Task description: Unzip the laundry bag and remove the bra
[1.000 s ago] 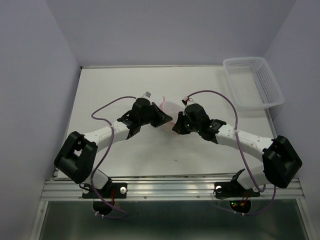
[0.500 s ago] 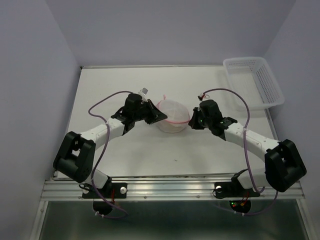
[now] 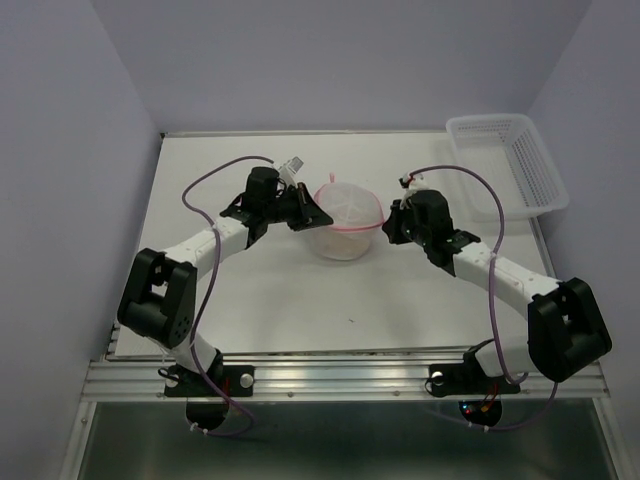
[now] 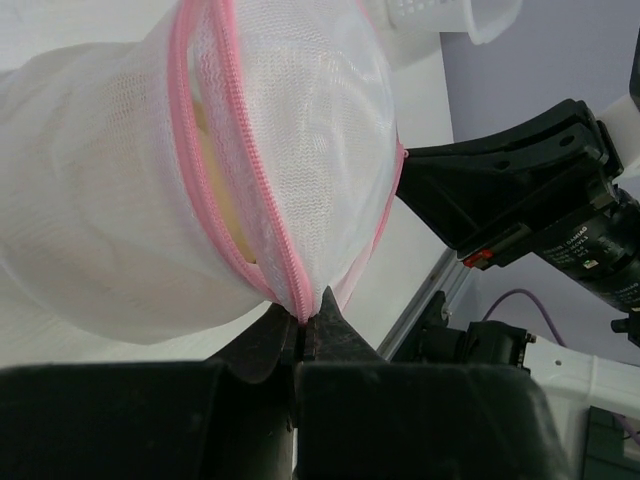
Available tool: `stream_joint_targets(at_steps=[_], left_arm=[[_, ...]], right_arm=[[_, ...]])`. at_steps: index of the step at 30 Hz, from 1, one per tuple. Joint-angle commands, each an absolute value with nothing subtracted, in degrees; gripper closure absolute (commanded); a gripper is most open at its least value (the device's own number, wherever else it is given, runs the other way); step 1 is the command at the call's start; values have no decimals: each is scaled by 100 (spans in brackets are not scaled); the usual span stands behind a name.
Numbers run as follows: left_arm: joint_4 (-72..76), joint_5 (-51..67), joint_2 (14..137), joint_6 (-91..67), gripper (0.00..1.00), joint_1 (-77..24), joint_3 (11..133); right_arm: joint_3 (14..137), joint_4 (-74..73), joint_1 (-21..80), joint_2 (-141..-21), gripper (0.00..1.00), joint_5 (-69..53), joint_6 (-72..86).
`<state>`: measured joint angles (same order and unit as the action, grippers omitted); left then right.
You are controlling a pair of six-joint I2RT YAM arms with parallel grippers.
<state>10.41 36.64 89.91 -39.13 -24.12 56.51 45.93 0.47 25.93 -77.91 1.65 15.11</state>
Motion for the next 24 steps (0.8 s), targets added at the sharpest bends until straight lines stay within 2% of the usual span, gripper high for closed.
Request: stream_joint_targets(at_steps=[1, 7, 12, 14, 17, 18, 19, 20, 21, 23, 24], left_arm=[[387, 3709, 9000, -3121, 100, -2083, 6011], [264, 3630, 9456, -3120, 100, -2074, 6556], [9, 3419, 9922, -3023, 100, -2074, 7197], [9, 3428, 10151, -3058, 89, -2074, 7382], [-227, 3480, 10449, -3015, 88, -2074, 7873], [-263, 3480, 10511, -3006, 84, -2074, 7953], [-290, 3507, 10607, -2988, 74, -2074, 8024], [-299, 3533, 10643, -2988, 69, -2074, 8111], [-308, 3612, 10670, -2988, 52, -2074, 8138], [-316, 3621, 10635, -2988, 35, -2074, 8104], [-308, 3586, 10539, -3006, 16, -2074, 8060]], right_arm=[[4518, 150, 2083, -7717, 99, 1100, 897], [4509, -412, 2083, -7488, 99, 528, 922], [4149, -562, 2214, -7094, 99, -508, 1484], [4043, -632, 2539, -6882, 99, -676, 1784], [3990, -729, 3136, -6803, 99, -510, 2100], [4016, -738, 3277, -6811, 99, -449, 2179], [4034, -738, 3391, -6820, 99, -396, 2415], [4034, -677, 3532, -6829, 99, -483, 2521], [4025, -642, 3585, -6829, 99, -544, 2801], [3999, -493, 3664, -6812, 99, -597, 2996], [3999, -492, 3735, -6803, 99, -406, 3197]])
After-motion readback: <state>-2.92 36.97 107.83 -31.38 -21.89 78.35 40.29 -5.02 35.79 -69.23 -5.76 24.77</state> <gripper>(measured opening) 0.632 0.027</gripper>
